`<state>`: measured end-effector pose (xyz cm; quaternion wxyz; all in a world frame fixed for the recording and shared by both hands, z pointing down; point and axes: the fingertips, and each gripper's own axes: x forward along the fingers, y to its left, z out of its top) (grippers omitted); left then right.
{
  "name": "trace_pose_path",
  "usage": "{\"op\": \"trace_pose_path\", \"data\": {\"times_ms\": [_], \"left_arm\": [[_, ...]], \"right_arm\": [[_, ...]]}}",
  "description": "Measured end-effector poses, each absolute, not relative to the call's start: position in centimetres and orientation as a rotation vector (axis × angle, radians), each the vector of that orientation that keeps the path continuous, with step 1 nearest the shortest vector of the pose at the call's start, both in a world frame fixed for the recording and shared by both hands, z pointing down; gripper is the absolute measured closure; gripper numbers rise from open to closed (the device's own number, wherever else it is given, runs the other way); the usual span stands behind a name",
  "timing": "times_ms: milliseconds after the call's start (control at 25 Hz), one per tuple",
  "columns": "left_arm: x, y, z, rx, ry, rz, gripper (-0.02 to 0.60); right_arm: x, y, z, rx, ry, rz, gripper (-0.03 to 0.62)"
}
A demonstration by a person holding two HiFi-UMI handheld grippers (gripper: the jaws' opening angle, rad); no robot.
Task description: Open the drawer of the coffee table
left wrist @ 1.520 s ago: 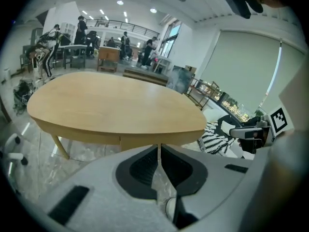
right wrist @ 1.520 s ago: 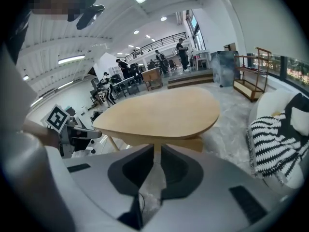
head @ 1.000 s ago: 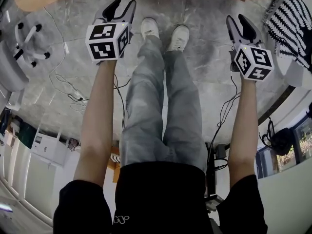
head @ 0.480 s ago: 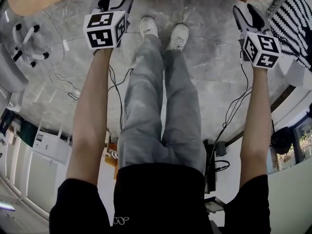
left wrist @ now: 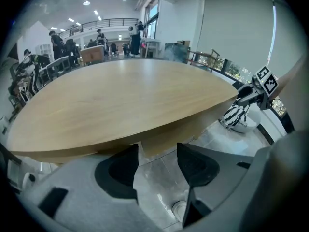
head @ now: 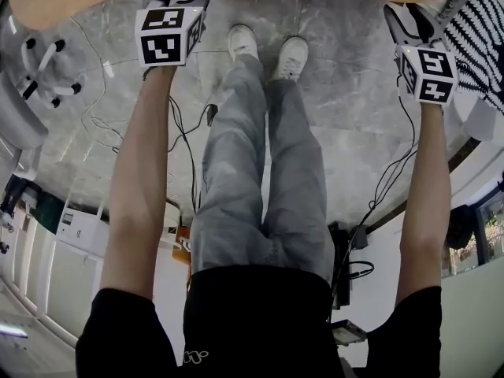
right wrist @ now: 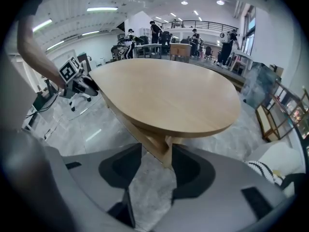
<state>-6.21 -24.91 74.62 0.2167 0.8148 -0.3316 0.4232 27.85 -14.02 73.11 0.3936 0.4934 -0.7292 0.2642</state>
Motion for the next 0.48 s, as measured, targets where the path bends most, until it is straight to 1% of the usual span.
{"op": "trace_pose_path", "data": {"times_ms": [360,440,480], "left_arm": [[-5.97,-25.51,75.15,2.241,-0.904,1.115,0.365],[-6.3,-25.64,75.18,2.24,-0.915,1.122,0.412],[-6.46,-25.7,75.21,2.243,-0.92,1.129,0.424]], "right_arm": [[27.22,-15.34,73.82,1.221,-1.857,0.668,0.416],[27.21,-15.3,73.86,1.215,-1.855,0.668,0.416],[27.2,-15.29,73.9,1.211,-1.854,0.67,0.416]]}}
